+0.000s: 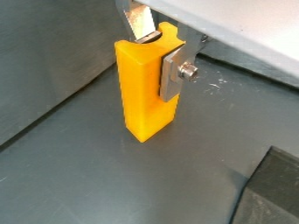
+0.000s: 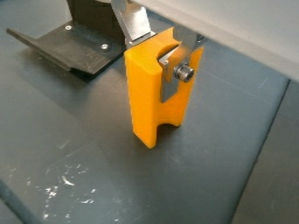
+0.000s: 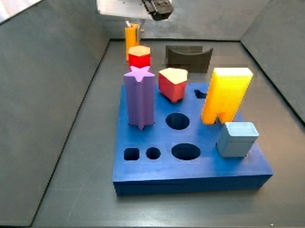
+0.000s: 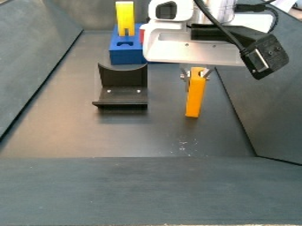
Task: Pick up the arch object. Move up. Rotate the arch object. Move to above the board. Insert the arch object.
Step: Pick up the arch object, then move up.
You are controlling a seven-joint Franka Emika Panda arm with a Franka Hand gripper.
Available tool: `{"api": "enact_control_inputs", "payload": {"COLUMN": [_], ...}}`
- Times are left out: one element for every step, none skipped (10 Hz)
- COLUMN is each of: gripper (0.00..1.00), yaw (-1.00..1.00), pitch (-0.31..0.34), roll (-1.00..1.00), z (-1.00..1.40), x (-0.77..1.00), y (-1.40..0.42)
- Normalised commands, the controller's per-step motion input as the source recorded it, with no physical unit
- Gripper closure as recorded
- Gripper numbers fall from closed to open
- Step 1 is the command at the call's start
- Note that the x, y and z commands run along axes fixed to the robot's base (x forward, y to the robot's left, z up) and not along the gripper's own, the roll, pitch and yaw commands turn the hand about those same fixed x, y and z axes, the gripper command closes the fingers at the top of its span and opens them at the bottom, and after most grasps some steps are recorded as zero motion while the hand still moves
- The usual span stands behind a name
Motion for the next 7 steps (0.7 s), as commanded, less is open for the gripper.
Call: {"api": "enact_control_inputs", "payload": {"gripper": [1.0, 1.0, 1.0, 1.0, 1.0, 1.0, 1.0], "yaw": [0.0, 0.0, 0.0, 0.0, 0.0, 0.0, 0.0], "pitch": [0.0, 0.0, 0.0, 0.0, 0.0, 0.0, 0.0], "roll": [0.0, 0.0, 0.0, 0.0, 0.0, 0.0, 0.0], "z": [0.0, 0.0, 0.0, 0.0, 0.0, 0.0, 0.83], "x": [0.0, 0.0, 0.0, 0.0, 0.0, 0.0, 0.0], "y": [0.0, 0.0, 0.0, 0.0, 0.0, 0.0, 0.0]}}
